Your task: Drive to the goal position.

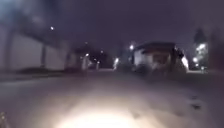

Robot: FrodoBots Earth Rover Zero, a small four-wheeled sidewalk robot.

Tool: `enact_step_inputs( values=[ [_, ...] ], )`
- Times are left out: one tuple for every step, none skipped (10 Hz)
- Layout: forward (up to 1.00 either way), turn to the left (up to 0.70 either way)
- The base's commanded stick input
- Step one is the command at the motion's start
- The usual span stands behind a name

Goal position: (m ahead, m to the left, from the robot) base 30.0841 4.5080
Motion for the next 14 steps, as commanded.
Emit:
enact_step_inputs(
  values=[
    [0.70,0.00],
    [0.70,-0.01],
    [0.70,-0.05],
    [0.70,-0.35],
    [0.70,-0.35],
    [0.70,-0.35],
    [0.70,-0.35],
    [0.70,-0.34],
    [0.70,-0.15],
    [0.70,0.00],
    [0.70,0.00],
    [0.70,-0.10],
    [0.70,-0.30],
    [0.70,-0.27]
  ],
)
